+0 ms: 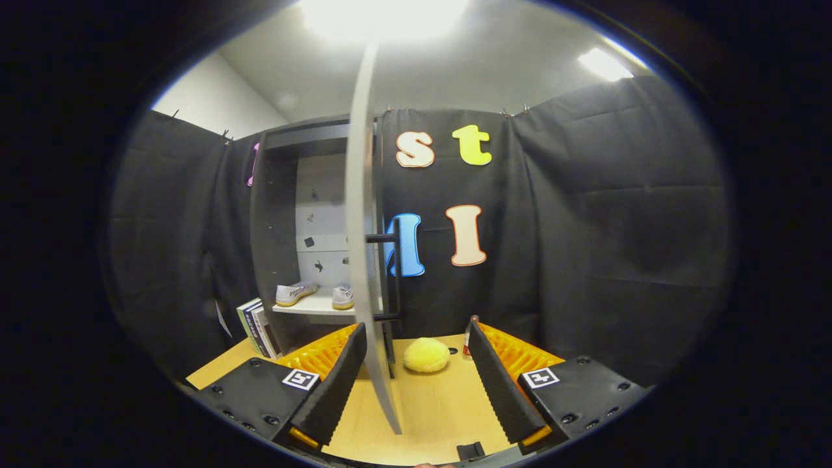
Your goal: Open the shoe cabinet door, grab the shoes and put them into the shoe cabinet, then close the shoe cabinet door.
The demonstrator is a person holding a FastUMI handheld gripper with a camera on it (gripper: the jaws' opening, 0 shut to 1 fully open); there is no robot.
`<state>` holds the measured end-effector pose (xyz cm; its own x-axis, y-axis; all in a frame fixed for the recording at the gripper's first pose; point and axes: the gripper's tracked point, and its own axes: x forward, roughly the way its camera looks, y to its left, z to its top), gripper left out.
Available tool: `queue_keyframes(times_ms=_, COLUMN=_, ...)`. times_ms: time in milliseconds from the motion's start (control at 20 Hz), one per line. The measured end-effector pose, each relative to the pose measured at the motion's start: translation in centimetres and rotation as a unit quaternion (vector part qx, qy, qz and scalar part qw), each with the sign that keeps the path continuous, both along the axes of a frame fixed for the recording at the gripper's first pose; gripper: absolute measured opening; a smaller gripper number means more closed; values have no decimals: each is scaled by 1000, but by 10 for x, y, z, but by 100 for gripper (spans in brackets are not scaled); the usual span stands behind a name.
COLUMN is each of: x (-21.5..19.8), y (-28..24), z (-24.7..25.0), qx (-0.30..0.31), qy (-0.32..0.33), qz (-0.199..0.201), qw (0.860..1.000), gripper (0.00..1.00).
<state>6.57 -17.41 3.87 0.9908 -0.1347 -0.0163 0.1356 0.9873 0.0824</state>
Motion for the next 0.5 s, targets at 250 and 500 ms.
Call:
queue_keyframes(times_ms=250, x=42, y=-45, z=3, qx=-2, qy=3, qz=35, qw=999, gripper=98)
queue_keyframes(times_ms=500, x=89, y=-33, z=12, qx=13, qy=4, qz=97, qw=995, gripper=98)
